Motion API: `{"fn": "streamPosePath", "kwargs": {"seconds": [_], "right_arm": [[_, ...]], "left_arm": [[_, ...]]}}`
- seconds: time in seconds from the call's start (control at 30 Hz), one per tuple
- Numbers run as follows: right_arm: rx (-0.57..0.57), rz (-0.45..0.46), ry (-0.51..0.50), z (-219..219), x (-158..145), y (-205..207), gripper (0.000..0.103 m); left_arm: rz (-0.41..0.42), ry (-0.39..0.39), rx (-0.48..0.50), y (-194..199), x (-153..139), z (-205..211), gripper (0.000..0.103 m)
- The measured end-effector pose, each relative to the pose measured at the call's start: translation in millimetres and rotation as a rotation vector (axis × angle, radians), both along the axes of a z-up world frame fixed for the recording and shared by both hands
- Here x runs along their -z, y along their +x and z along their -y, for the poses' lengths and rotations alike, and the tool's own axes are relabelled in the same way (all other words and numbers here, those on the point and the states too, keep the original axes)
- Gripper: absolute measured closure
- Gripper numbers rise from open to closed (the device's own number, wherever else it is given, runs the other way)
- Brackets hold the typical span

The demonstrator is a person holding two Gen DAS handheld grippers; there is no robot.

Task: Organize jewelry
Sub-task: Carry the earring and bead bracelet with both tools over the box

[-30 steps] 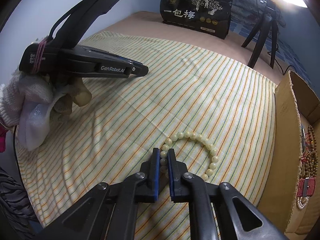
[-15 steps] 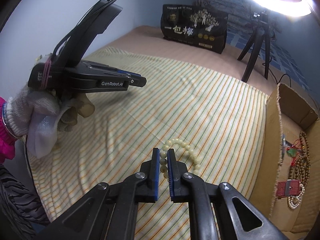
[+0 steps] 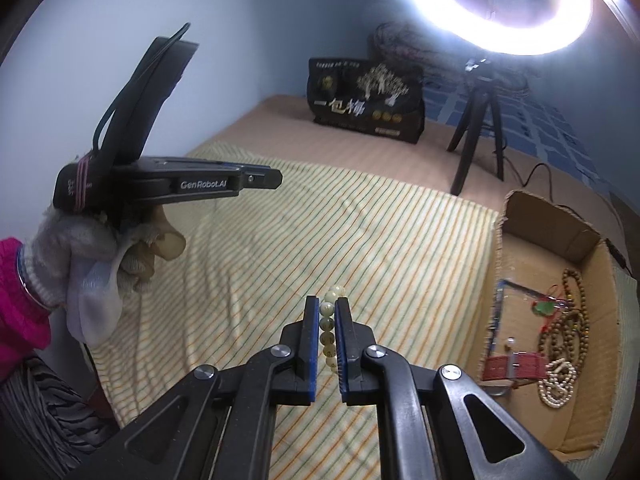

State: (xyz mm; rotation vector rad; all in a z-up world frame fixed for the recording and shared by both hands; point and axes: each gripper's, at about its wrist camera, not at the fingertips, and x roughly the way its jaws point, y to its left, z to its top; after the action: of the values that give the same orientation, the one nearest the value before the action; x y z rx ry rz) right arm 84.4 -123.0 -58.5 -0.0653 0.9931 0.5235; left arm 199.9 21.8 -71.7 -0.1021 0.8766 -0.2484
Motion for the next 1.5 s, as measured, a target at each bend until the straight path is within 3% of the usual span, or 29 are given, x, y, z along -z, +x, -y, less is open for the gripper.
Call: {"fn": "streamPosePath", "kwargs": {"seconds": [0.7,1.03,1.5], "right_arm": [[0.21,0.074,0.025,106,-46,-15,0.098],[0.295,0.047,0.003,152,-37,-21,0.098],[0.353,-0.012,-0.017,171,-15,-14,0.098]], "left_arm": [[0.098,-0.063,0.182,-11,-39,117,0.097],[0.106,-0.055,0.249,-5,-32,163,0.097],[0.08,-0.042,0.286,10,-13,201,0.097]]}}
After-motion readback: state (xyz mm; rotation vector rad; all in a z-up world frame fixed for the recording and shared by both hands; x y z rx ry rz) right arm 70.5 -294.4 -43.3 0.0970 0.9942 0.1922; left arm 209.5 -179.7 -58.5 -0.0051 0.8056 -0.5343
